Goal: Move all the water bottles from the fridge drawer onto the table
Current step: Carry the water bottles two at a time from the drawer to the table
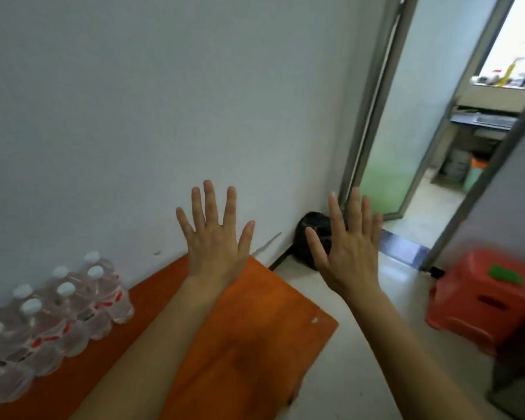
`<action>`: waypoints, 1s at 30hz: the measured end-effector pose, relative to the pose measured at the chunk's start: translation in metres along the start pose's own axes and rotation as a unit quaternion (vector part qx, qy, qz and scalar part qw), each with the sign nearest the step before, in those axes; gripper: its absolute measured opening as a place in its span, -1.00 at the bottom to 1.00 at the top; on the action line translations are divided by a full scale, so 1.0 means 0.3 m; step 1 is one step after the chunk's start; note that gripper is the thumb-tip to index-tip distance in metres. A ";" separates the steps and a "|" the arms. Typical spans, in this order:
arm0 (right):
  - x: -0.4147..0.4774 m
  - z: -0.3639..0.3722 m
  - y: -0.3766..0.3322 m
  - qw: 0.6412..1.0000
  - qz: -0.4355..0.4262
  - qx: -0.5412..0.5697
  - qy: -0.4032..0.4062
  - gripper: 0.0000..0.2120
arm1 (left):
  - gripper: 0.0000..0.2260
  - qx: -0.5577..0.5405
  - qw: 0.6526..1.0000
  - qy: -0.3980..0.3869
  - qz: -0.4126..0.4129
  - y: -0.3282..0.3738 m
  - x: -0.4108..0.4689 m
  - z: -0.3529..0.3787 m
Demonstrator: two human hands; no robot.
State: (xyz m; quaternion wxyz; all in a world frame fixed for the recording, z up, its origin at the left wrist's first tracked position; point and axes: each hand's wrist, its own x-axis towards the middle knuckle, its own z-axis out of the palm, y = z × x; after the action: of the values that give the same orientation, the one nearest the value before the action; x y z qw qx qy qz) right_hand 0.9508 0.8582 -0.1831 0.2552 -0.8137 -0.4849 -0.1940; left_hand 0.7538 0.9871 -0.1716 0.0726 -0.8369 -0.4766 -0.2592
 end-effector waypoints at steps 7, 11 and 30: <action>-0.458 -0.517 0.694 0.983 0.157 -0.077 0.052 -0.22 | -0.35 -0.077 0.982 -0.053 0.163 0.866 -0.294 -0.033; -0.733 -0.732 0.996 0.962 0.229 -0.139 0.051 -0.17 | -0.35 -0.100 0.962 -0.075 0.243 1.262 -0.447 -0.064; -0.961 -1.074 2.124 0.867 0.407 -0.287 0.017 -0.20 | -0.34 -0.246 0.838 -0.158 0.461 2.704 -0.646 0.232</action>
State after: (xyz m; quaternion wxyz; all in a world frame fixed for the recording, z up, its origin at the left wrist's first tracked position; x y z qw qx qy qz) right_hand 1.3639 0.2103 -0.2342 0.0743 -0.9729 -0.0290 -0.2172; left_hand 1.3772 0.4311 -0.2267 -0.1006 -0.9798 0.0387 -0.1685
